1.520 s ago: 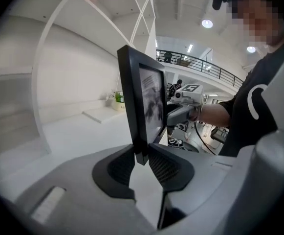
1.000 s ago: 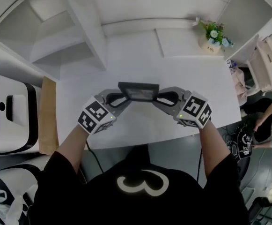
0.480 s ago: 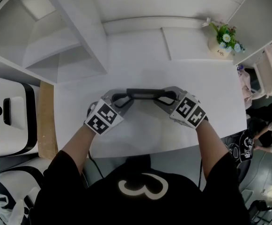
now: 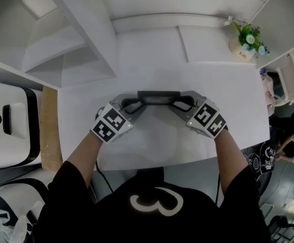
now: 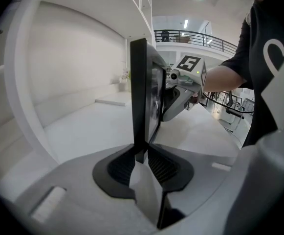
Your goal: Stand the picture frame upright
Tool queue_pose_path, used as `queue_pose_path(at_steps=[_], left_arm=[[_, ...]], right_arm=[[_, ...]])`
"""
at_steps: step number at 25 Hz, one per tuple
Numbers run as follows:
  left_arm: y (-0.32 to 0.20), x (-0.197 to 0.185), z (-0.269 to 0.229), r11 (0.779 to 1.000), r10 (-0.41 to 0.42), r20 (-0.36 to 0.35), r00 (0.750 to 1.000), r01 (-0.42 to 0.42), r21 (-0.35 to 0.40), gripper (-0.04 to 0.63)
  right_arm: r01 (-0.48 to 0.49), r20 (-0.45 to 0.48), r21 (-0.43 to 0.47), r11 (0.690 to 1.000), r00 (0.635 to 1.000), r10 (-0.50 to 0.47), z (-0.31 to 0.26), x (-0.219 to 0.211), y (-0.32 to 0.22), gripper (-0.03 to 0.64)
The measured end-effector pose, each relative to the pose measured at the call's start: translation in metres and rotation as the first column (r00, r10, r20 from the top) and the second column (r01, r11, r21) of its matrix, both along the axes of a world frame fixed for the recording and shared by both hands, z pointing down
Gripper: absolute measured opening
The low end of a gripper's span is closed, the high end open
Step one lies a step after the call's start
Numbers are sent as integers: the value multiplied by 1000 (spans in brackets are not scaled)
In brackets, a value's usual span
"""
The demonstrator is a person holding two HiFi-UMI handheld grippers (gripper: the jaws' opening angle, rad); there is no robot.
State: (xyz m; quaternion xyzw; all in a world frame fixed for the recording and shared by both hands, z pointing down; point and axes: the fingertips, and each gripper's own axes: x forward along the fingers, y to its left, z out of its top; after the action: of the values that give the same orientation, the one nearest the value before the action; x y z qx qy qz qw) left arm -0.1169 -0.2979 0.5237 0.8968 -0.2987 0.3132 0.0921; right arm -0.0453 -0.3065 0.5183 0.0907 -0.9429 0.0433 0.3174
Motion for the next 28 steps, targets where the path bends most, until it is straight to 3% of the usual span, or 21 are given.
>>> queue_pose_path(at_steps=[5, 10, 15, 18, 22, 26, 28], left_arm=[[0, 1, -1, 1000, 0, 1, 1000, 0, 3, 95], [2, 0, 1, 1000, 0, -2, 1000, 0, -9, 167], [7, -7, -2, 999, -40, -18, 999, 39, -12, 211], [20, -8, -10, 995, -83, -92, 992, 78, -62, 213], [42, -9, -35, 983, -174, -203, 964, 156, -98, 212], [79, -2, -77, 969, -243, -326, 914, 214, -125, 201], [102, 4, -107, 967, -253, -403, 880, 218, -132, 159]], right_arm=[[0, 11, -5, 1000, 1000, 0, 0, 0, 3, 115], [-29, 16, -12, 1000, 999, 29, -2, 3, 3, 147], [-131, 77, -24, 991, 988, 133, -18, 8, 0, 155], [-239, 100, -41, 970, 965, 242, -27, 27, 1, 181], [-330, 194, -147, 932, 915, 354, -58, 44, 26, 164], [-299, 326, -180, 937, 881, 344, -120, 34, 82, 94], [-286, 375, -186, 940, 864, 336, -143, 29, 110, 45]])
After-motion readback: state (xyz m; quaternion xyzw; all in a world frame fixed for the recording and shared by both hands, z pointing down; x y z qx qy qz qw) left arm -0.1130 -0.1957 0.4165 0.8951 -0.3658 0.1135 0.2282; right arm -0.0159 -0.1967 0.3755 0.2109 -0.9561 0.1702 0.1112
